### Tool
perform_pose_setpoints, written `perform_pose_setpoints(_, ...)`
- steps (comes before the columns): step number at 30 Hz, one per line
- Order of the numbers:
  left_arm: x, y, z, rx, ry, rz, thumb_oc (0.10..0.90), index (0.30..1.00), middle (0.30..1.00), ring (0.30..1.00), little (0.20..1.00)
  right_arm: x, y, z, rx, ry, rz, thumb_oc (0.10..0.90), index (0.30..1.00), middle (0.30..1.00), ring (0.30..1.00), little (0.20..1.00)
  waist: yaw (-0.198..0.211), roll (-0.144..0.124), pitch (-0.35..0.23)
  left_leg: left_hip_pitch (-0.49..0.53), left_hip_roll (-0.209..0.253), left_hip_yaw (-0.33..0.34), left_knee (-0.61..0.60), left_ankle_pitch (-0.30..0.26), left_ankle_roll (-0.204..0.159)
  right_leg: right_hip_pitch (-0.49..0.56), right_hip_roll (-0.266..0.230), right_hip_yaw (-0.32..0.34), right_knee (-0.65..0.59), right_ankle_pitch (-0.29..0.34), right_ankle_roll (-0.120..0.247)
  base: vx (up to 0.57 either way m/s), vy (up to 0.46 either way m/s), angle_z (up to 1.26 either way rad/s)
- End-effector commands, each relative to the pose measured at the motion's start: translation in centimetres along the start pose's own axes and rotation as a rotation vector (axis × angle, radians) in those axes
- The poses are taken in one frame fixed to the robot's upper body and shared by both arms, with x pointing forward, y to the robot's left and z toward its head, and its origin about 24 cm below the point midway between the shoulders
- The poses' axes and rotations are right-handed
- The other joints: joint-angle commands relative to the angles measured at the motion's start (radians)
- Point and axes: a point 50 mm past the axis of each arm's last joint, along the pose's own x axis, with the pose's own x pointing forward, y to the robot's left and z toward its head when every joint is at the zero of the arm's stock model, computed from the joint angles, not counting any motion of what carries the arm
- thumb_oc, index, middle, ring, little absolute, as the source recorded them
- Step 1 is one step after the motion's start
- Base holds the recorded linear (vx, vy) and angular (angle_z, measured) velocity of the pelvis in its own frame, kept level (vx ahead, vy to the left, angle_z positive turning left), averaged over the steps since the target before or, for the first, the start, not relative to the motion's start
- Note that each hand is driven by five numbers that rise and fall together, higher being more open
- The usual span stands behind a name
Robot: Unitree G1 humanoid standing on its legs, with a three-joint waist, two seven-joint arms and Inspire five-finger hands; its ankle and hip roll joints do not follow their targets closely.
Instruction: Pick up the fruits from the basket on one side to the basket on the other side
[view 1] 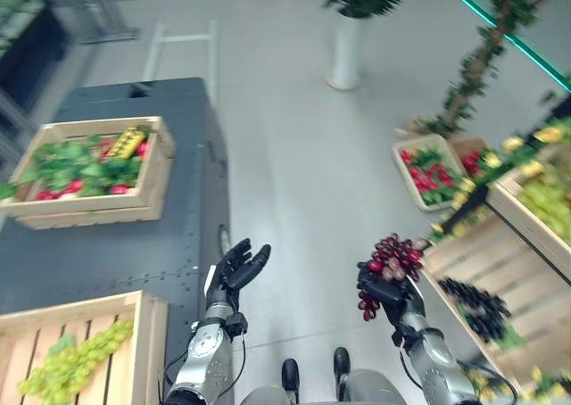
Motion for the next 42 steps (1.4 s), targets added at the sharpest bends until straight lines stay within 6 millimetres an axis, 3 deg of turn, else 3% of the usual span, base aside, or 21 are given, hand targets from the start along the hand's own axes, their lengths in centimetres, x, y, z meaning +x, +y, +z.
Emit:
perform_pose_setpoints(1, 1.1, 0.5, 4.9, -0.02, -0.257, 0.005, 0.8, 0.9, 0.9, 0.9, 0.9, 0.7, 2.9, 1.8, 0.005, -0.121, 0.156, 0.4, 0.3, 0.3, 0.3, 0.3, 0.003, -0.013, -0.064, 0.028, -0.09, -0.131, 0.001, -0.118, -0.023, 0.144, -0.072, 0.003, -0.098, 0.01, 0.028, 0.01, -0.063, -1.19)
perform_pose_setpoints(2, 1.1, 0.6, 4.9, -0.023, -0.255, 0.009, 0.8, 0.9, 0.9, 0.9, 0.9, 0.7, 2.9, 1.6, 0.008, -0.113, 0.153, 0.4, 0.3, 0.3, 0.3, 0.3, 0.007, -0.014, -0.066, 0.029, -0.087, -0.127, 0.001, -0.116, -0.027, 0.159, -0.077, -0.008, -0.115, 0.007, 0.027, 0.02, -0.146, -0.89)
perform_pose_setpoints(3, 1.0, 1.0, 4.7, -0.037, -0.25, 0.043, 0.8, 0.9, 0.9, 0.9, 0.9, 0.6, 3.1, 1.1, 0.005, -0.089, 0.166, 0.4, 0.3, 0.3, 0.3, 0.3, 0.025, -0.021, -0.079, 0.027, -0.077, -0.1, 0.001, -0.112, -0.049, 0.23, -0.062, -0.05, -0.257, -0.019, 0.024, 0.02, -0.176, -0.91)
perform_pose_setpoints(6, 0.9, 0.9, 3.7, -0.083, -0.203, 0.076, 0.8, 0.9, 0.9, 0.9, 0.9, 0.6, 2.9, 0.8, 0.003, -0.068, 0.141, 0.4, 0.3, 0.3, 0.3, 0.3, 0.016, -0.027, -0.089, 0.023, -0.064, -0.088, 0.001, -0.096, -0.076, 0.254, -0.028, -0.002, -0.361, -0.005, 0.027, 0.02, -0.138, -0.91)
perform_pose_setpoints(18, 0.5, -0.9, 2.9, -0.118, -0.187, 0.022, 0.8, 0.9, 0.9, 0.9, 0.9, 0.1, 0.6, 0.6, 0.03, -0.068, -0.001, 0.4, 0.3, 0.3, 0.3, 0.3, -0.035, -0.028, -0.096, 0.038, -0.039, -0.089, 0.001, -0.089, -0.09, 0.255, 0.018, 0.023, -0.381, -0.014, -0.018, 0.02, -0.135, -0.06)
perform_pose_setpoints(22, 0.3, -0.7, 3.1, -0.13, -0.201, 0.031, 0.8, 0.9, 0.9, 0.9, 0.9, 0.3, 0.3, 0.6, -0.006, -0.036, 0.017, 0.4, 0.3, 0.3, 0.3, 0.3, -0.035, -0.048, -0.077, -0.011, -0.031, -0.075, 0.171, -0.14, -0.1, 0.242, 0.024, 0.047, -0.36, -0.027, -0.047, 0.02, -0.136, -0.02)
perform_pose_setpoints(23, 0.1, -0.5, 3.1, -0.142, -0.208, 0.034, 0.8, 0.9, 0.9, 0.9, 0.9, 0.3, 0.1, 0.6, -0.035, -0.03, 0.026, 0.4, 0.3, 0.3, 0.3, 0.3, -0.027, -0.058, -0.06, -0.07, -0.028, -0.091, 0.294, -0.162, -0.106, 0.237, 0.023, 0.056, -0.341, -0.029, -0.061, -0.02, -0.075, -0.14)
perform_pose_setpoints(24, -0.1, -0.4, 3.2, -0.158, -0.221, 0.031, 0.8, 0.9, 0.9, 0.9, 0.9, 0.4, 0.1, 1.0, -0.07, -0.036, 0.035, 0.4, 0.3, 0.3, 0.3, 0.3, -0.016, -0.057, -0.035, -0.139, -0.031, -0.146, 0.362, -0.137, -0.115, 0.218, 0.03, 0.076, -0.298, -0.041, -0.071, -0.08, -0.019, -0.19)
perform_pose_setpoints(26, 0.1, -1.0, 4.0, -0.18, -0.261, 0.007, 0.8, 0.9, 0.9, 0.9, 0.9, 1.1, 0.5, 2.2, -0.111, -0.074, 0.047, 0.4, 0.3, 0.3, 0.3, 0.3, -0.003, -0.043, -0.004, -0.178, -0.041, -0.2, 0.285, -0.104, -0.118, 0.168, 0.036, 0.094, -0.225, -0.068, -0.07, -0.12, 0.079, -0.32)
perform_pose_setpoints(28, 1.0, -2.2, 5.5, -0.173, -0.305, -0.032, 0.8, 0.9, 0.9, 0.9, 0.9, 2.0, 0.5, 3.9, -0.149, -0.128, 0.038, 0.4, 0.3, 0.3, 0.3, 0.3, -0.013, -0.041, 0.032, -0.201, -0.022, -0.154, 0.333, -0.143, -0.101, 0.099, 0.016, 0.063, -0.147, -0.102, -0.079, -0.15, 0.126, -0.62)
perform_pose_setpoints(31, 1.7, -3.2, 7.5, -0.176, -0.38, -0.074, 0.8, 0.9, 0.9, 0.9, 0.9, 2.5, 0.3, 5.6, -0.148, -0.204, 0.022, 0.4, 0.3, 0.3, 0.3, 0.3, -0.017, -0.04, 0.1, -0.285, -0.011, -0.167, 0.488, -0.176, -0.118, 0.021, 0.0, 0.048, 0.001, -0.148, -0.087, -0.12, 0.067, -0.41)
perform_pose_setpoints(39, 0.9, -4.4, 9.8, -0.194, -0.499, -0.139, 0.8, 0.9, 0.9, 0.9, 0.9, 3.0, 1.4, 10.1, -0.162, -0.405, 0.008, 0.4, 0.3, 0.3, 0.3, 0.3, -0.017, -0.04, 0.19, -0.535, -0.005, -0.18, 0.82, -0.317, -0.078, -0.253, -0.017, 0.071, 0.352, -0.26, -0.132, -0.05, 0.036, 0.13)
perform_pose_setpoints(42, 0.9, -4.8, 10.2, -0.204, -0.504, -0.157, 0.8, 0.9, 0.9, 0.9, 0.9, 3.3, 1.6, 12.4, -0.163, -0.481, -0.005, 0.4, 0.3, 0.3, 0.3, 0.3, -0.014, -0.037, 0.216, -0.616, -0.009, -0.192, 0.922, -0.338, -0.067, -0.336, -0.028, 0.071, 0.454, -0.285, -0.14, -0.01, 0.013, 0.12)
